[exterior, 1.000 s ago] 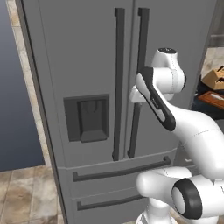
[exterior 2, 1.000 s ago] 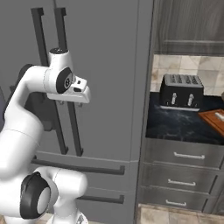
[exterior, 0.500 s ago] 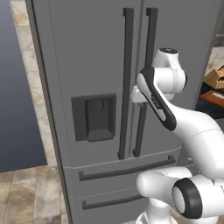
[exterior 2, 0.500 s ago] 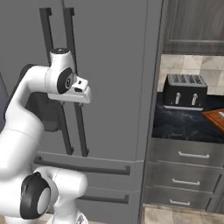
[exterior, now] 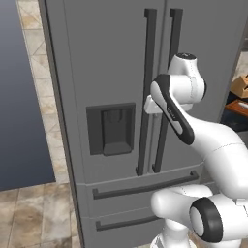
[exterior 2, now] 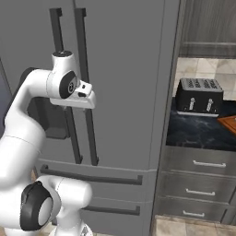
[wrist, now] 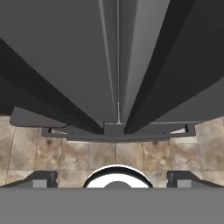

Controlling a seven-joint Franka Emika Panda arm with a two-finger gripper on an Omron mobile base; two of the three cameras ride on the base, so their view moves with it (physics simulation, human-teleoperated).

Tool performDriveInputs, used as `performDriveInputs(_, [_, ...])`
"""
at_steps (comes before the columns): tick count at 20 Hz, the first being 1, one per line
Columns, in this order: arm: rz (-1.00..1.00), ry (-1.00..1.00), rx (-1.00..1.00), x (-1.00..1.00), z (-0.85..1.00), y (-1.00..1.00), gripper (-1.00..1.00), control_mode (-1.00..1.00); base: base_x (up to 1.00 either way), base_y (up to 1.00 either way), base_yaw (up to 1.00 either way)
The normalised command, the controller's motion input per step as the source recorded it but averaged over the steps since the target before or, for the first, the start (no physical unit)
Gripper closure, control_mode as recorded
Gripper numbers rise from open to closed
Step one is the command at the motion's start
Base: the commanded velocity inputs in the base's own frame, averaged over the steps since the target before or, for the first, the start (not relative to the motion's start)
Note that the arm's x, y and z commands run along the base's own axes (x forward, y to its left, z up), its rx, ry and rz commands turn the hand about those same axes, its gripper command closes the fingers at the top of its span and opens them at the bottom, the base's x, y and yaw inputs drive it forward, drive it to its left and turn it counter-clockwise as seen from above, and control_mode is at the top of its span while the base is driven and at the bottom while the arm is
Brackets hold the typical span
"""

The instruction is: Retrieve a lemon from the fridge and place it on the cutting board with the fish.

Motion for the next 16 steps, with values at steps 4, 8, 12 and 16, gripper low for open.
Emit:
performDriveInputs(4, [0.00, 0.00, 0.00, 0.00, 0.00, 0.00, -1.00, 1.00, -0.39, 0.00, -0.01])
performDriveInputs(8, [0.00, 0.00, 0.00, 0.00, 0.00, 0.00, -1.00, 1.00, -0.47, 0.00, -0.02])
performDriveInputs(12, [0.00, 0.00, 0.00, 0.00, 0.00, 0.00, -1.00, 1.00, -0.39, 0.00, -0.01])
performDriveInputs(16, [0.00, 0.00, 0.00, 0.00, 0.00, 0.00, -1.00, 1.00, -0.25, 0.00, -0.01])
